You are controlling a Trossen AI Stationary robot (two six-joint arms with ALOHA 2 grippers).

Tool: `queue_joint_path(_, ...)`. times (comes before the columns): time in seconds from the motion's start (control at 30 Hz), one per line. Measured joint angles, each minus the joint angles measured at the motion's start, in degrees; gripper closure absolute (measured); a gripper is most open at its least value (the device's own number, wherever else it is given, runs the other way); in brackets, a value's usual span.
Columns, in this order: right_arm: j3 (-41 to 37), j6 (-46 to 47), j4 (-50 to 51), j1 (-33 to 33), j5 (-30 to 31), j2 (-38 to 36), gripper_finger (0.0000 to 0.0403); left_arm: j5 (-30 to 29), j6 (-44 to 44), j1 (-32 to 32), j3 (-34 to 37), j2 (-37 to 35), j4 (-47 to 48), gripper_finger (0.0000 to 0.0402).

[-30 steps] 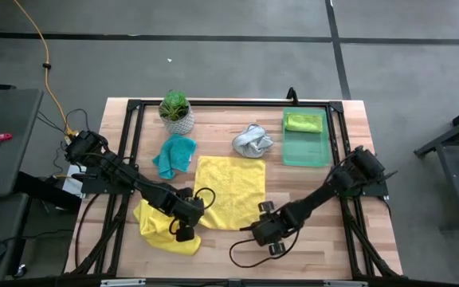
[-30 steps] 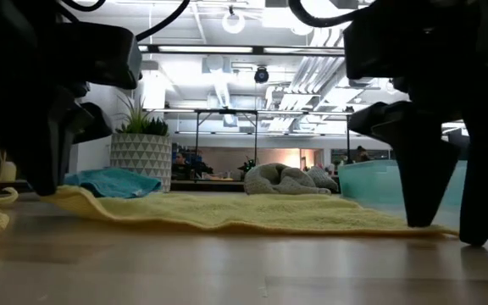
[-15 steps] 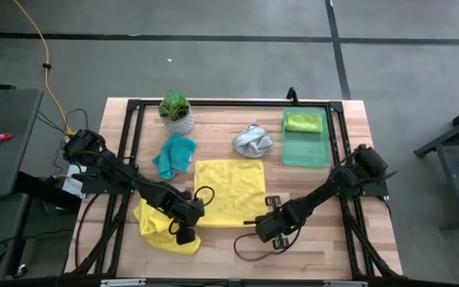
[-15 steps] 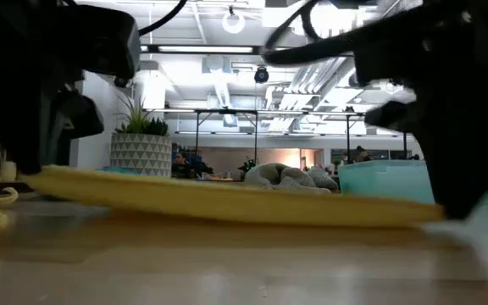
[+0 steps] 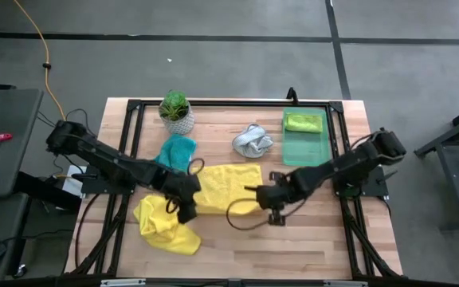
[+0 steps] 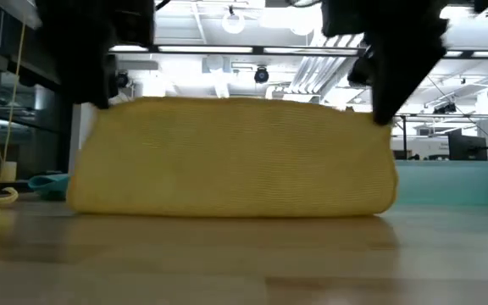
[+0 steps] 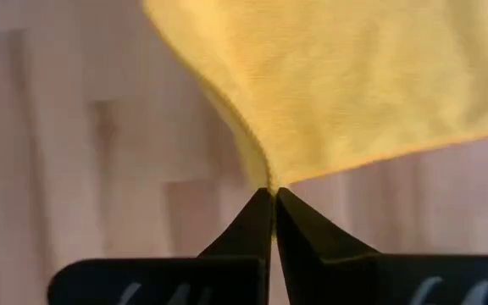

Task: Fold microfiber towels
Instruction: Fold the right yellow microfiber cloth

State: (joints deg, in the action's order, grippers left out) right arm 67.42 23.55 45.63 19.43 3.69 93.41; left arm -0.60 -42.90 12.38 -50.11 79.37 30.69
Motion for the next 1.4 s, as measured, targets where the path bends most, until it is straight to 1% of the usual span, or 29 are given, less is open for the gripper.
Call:
queue_joint_path(0.1, 0.00, 0.53, -0.47, -3.38, 0.94, 0.33, 0.0402, -2.02, 1.36, -2.46, 0.64, -0.63, 2.44, 0.0401)
queue_joint_path(0.17, -0.02, 1.06, -0.03, -5.28, 2.36, 0.46, 0.0402, -2.72, 1.49, -3.58, 1.24, -0.30, 1.48, 0.0401)
queue_joint_path(0.27, 0.00, 2.58, -0.24, -7.99, 5.25, 0.43, 0.0402, -4.39, 1.24, -4.54, 2.69, -0.06, 2.65, 0.0401)
queue_joint_path(0.37, -0.01, 3.52, -0.08, -10.52, 6.24, 0.43, 0.0403, -7.35, -1.47, -4.54, 3.82, 0.69, 2.88, 0.0401)
queue_joint_path(0.6, -2.30, 5.63, -0.99, -14.89, 6.15, 0.43, 0.0403, -13.88, -6.80, -4.54, 5.44, 0.64, 2.55, 0.0401)
queue_joint_path(0.8, -5.44, 7.57, -4.97, -17.13, 5.74, 0.43, 0.0403, -18.62, -8.23, -4.54, 5.44, 0.63, 2.54, 0.0401)
queue_joint_path(0.9, -6.50, 8.59, -8.89, -17.63, 5.70, 0.43, 0.0403, -19.25, -9.45, -4.54, 5.44, 0.63, 2.54, 0.0401)
queue_joint_path(1.0, -7.32, 10.06, -10.63, -18.09, 5.25, 0.43, 0.0403, -19.32, -9.49, -4.54, 5.44, 0.64, 2.55, 0.0401)
queue_joint_path(1.2, -7.41, 11.00, -11.44, -19.23, 5.37, 0.94, 0.0403, -20.94, -11.56, -4.54, 5.44, 2.46, 2.81, 0.0401)
queue_joint_path(1.33, -7.41, 11.62, -12.65, -20.15, 5.27, 3.02, 0.0403, -23.10, -12.02, -5.27, 5.49, 4.52, 2.40, 0.0401)
queue_joint_path(1.4, -7.41, 12.45, -12.89, -20.58, 5.26, 4.23, 0.0403, -23.24, -12.02, -6.03, 5.40, 5.20, 2.37, 0.0401)
